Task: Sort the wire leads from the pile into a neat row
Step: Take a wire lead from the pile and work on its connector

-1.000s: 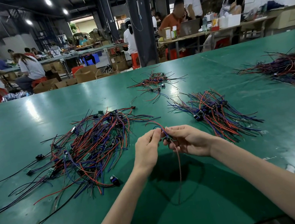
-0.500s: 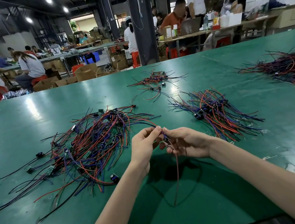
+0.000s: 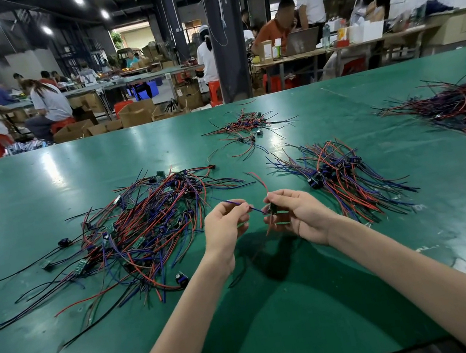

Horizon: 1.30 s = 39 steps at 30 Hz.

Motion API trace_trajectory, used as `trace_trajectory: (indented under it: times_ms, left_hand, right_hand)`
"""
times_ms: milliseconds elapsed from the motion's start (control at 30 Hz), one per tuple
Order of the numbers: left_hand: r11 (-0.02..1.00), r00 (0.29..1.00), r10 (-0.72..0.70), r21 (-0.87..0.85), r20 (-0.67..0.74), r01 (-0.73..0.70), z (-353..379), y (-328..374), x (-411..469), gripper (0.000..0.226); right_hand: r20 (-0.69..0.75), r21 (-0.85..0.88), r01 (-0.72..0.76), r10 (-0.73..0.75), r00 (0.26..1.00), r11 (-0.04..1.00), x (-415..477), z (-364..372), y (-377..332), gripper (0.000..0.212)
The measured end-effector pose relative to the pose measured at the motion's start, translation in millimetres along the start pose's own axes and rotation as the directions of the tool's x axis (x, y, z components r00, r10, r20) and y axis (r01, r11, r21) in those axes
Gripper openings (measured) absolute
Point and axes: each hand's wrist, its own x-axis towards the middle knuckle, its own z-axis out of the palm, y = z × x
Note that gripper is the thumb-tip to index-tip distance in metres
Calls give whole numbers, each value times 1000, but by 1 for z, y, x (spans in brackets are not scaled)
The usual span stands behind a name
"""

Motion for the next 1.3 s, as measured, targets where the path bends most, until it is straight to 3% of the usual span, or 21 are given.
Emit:
trace_trajectory:
  times_ms: [200,533,700,1033,1167,1233,1300]
  left_hand:
    - [998,998,-14,62,68,10,2,0,-5,17]
    - [992,996,-6,127,90,-6,0,-1,-4,16]
    - [970,976,-11,239,217,-42,4,-7,-8,14]
    - [941,934,-112,338,338,-9,2,7,-14,19]
    - [896,859,-262,441,440,47,-6,27,-17,19]
    - [839,780,-371,543,503,49,-8,43,-20,19]
    - [762,748,-437,647,499,14,-6,61,-17,17]
  right_hand:
    - [-49,72,26,-22,999,997,0,-3,-3,15]
    - [-27,38,18,-17,1000,999,-3,-3,-5,13]
    - [-46,-58,68,-71,996,996,-3,-3,-4,10]
    - [32,72,65,-68,997,995,-5,1,-8,11]
    - [7,53,79,-79,997,996,-2,-4,-10,17]
    - [-31,-7,100,-100,995,995,0,-7,-9,20]
    - [-98,-75,111,-118,988,991,3,-9,-5,21]
